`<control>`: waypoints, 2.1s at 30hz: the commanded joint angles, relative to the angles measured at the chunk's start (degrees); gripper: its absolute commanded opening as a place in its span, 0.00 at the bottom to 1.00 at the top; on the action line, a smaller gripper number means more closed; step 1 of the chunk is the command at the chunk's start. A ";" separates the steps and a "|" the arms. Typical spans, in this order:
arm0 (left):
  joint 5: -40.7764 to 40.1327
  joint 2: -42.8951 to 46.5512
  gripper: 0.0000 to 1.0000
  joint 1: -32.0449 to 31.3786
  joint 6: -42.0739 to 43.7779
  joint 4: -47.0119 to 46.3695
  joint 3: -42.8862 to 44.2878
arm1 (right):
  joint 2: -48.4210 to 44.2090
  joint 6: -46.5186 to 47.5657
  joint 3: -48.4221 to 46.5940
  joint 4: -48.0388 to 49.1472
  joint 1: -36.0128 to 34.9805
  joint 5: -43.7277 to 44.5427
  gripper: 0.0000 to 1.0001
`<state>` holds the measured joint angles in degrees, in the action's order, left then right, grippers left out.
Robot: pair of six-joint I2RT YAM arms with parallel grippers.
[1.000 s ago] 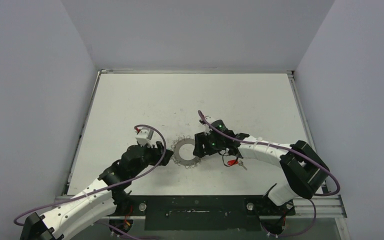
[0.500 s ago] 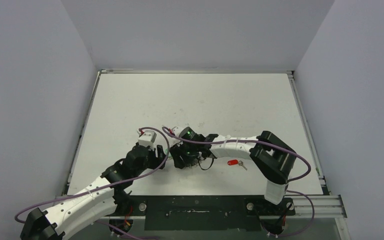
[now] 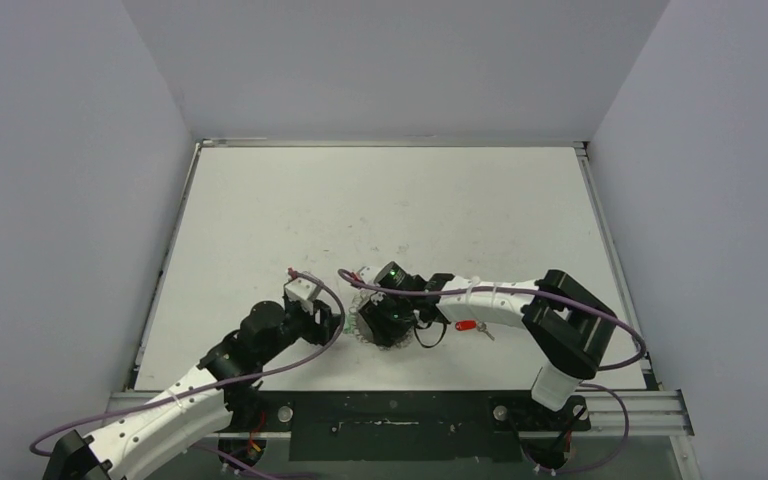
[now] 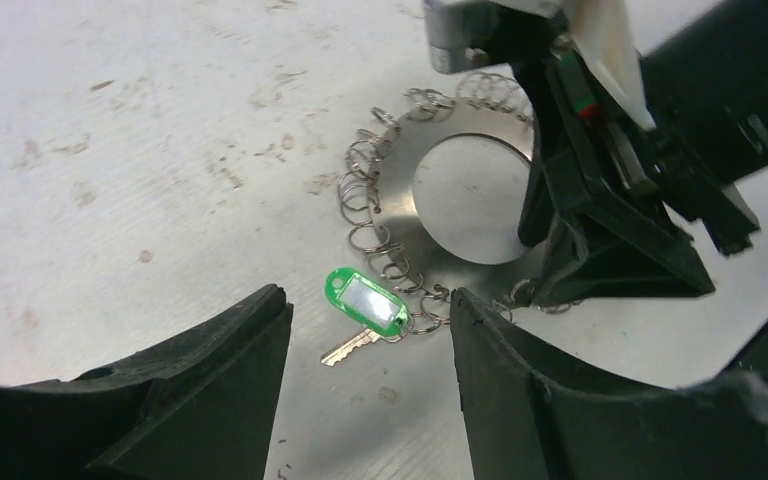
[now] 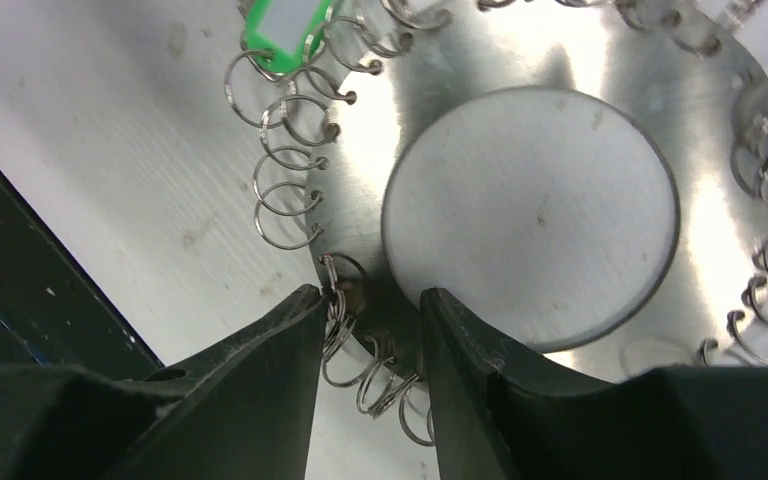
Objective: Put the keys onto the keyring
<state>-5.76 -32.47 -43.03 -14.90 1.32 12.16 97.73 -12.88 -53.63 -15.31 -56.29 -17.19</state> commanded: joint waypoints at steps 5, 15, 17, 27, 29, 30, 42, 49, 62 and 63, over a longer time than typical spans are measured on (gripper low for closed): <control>22.35 0.88 0.57 -0.79 22.83 -17.97 -5.50 | -9.32 0.61 4.41 -4.62 6.22 -2.33 0.51; 28.54 -8.00 0.50 -5.10 42.97 -19.98 -5.53 | -15.58 -1.58 6.88 -1.82 11.54 -8.64 0.57; 28.08 -10.47 0.50 -6.18 45.62 -20.61 -5.13 | -15.72 -1.83 7.16 -1.31 11.64 -8.92 0.58; 21.94 -23.16 0.32 -11.99 56.02 -22.12 -1.41 | -15.38 -2.02 7.96 -0.77 12.21 -9.52 0.59; 20.60 -25.01 0.31 -12.55 56.57 -22.97 -1.03 | -15.45 -2.04 8.01 -0.80 12.34 -9.43 0.59; 19.95 -25.75 0.30 -12.79 56.63 -23.51 -0.95 | -15.42 -2.07 8.00 -0.90 12.39 -9.43 0.59; 19.41 -30.44 0.20 -13.25 56.81 -22.90 1.41 | -15.28 -1.81 8.30 -0.95 12.52 -10.05 0.59; 19.40 -33.04 0.14 -13.66 56.63 -22.38 2.69 | -15.79 -1.84 8.41 -1.13 12.61 -10.06 0.59; 15.06 -25.24 0.29 -16.79 56.98 -6.16 7.08 | -16.43 -1.34 8.39 -0.44 12.61 -10.02 0.59; 14.95 -24.37 0.28 -16.90 57.14 -4.86 7.12 | -16.51 -1.27 8.29 -0.28 12.61 -9.89 0.59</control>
<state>10.61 -60.66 -59.02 41.32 -11.31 15.86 83.61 -14.33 -45.60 -18.15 -43.90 -26.59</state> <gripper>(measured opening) 0.284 0.588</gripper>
